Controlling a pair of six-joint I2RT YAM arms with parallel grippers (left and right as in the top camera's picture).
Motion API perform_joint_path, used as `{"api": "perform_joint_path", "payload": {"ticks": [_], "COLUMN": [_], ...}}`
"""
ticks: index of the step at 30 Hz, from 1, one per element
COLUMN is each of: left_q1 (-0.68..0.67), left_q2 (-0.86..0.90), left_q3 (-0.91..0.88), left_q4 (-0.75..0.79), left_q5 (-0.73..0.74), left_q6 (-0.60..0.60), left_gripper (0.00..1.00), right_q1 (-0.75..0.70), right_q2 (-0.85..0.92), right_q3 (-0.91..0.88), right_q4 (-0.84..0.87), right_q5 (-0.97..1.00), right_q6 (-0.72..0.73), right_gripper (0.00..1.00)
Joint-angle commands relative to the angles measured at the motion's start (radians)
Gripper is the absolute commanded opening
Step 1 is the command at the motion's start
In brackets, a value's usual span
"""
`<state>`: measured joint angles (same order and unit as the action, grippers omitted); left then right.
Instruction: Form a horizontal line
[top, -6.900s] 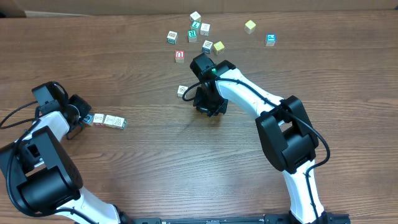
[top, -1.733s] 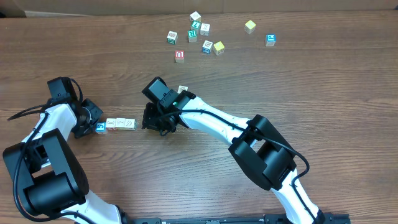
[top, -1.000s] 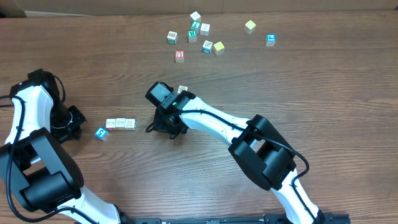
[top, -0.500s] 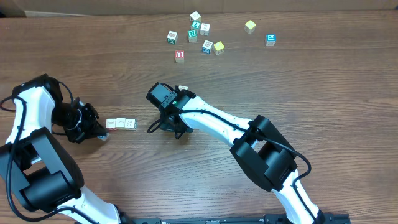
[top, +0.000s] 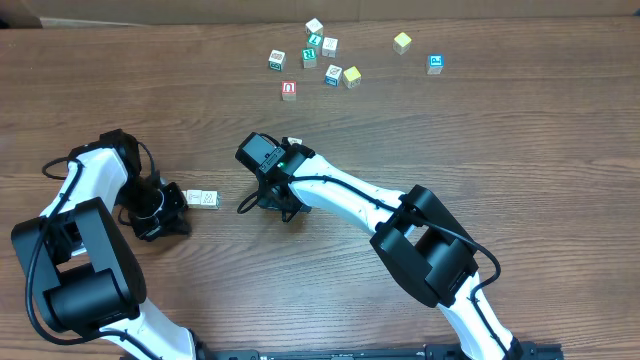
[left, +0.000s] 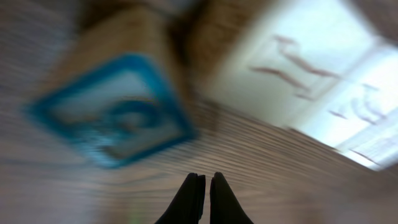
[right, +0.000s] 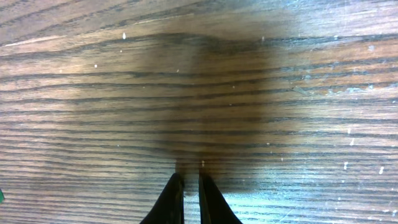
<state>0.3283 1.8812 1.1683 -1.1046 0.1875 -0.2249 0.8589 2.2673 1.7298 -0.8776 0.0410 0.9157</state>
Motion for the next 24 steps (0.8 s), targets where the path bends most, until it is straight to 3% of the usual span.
{"api": "perform_joint_path", "payload": {"ticks": [1,24], "left_q1": [-0.002,-0.002], "left_q2": [-0.019,-0.019], "left_q3": [-0.006,-0.006], "left_q4": [-0.002,0.066], "left_q5": [-0.161,-0.251], "left_q6": [-0.092,-0.176], "left_gripper": [0.04,0.05], "right_q1": [-0.008,-0.008], "right_q2": [0.021,0.021], "right_q3": [-0.015,-0.015], "right_q4": [-0.011,-0.011], "right_q5": [0.037,0.037], "right_q6": [-0.005,-0.004], "right_gripper": [0.08,0.12]}}
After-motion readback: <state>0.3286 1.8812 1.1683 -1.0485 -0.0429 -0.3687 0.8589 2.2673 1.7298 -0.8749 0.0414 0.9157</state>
